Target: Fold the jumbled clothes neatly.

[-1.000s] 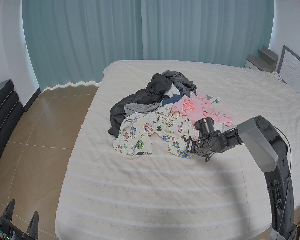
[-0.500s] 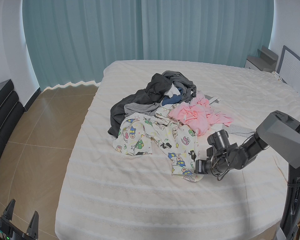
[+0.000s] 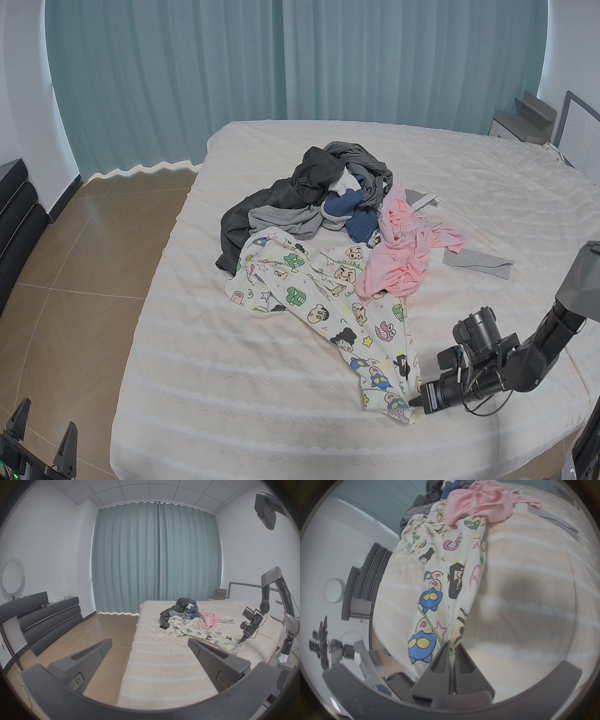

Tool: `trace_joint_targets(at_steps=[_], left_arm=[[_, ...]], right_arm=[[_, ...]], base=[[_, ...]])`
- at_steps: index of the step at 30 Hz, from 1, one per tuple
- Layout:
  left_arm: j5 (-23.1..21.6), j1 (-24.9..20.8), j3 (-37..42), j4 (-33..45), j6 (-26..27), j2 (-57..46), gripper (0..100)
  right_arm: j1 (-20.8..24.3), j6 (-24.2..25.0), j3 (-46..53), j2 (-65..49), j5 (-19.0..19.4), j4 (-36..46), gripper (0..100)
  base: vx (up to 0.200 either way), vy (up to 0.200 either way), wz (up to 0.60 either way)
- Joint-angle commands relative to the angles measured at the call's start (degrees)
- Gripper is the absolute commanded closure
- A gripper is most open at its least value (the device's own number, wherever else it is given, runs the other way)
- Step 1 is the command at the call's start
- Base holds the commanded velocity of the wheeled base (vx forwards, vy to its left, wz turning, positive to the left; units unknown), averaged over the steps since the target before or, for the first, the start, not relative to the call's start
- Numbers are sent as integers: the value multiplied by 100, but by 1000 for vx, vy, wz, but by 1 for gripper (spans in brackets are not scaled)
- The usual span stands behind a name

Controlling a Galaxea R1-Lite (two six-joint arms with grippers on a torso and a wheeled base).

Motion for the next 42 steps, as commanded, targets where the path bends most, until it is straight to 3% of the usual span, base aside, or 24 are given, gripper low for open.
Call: trace_joint_targets(at_steps=[1,9,15,20,27,33,42], left_arm=[[0,2,101,0,-2,-101,0],[0,11,101,0,-2,-101,0],[0,2,101,0,7,-101,0],[-9,2,101,0,-2,-101,0],[-97,2,101,-18,69,-101,0],[-501,2,101,-26,376,-101,0],[-563,2,92,-26,552,-101,0]], right_arm=[[155,-511,1083,-698,381,-223,100],[463,-1021,2006,-1603,821,-329,100],[550,-994,2261,-2578,1260,-311,100],[542,-977,2287,-3396,1295,-285,100],[550,-652,1909,-4503,1375,-249,100],[550,-529,1417,-4951,1366,-179,100],[559,-511,213,-5408,1366,568,100]], base=[[0,0,0],[0,0,0],[0,0,0],[0,0,0],[0,0,0],[0,0,0],[0,0,0]])
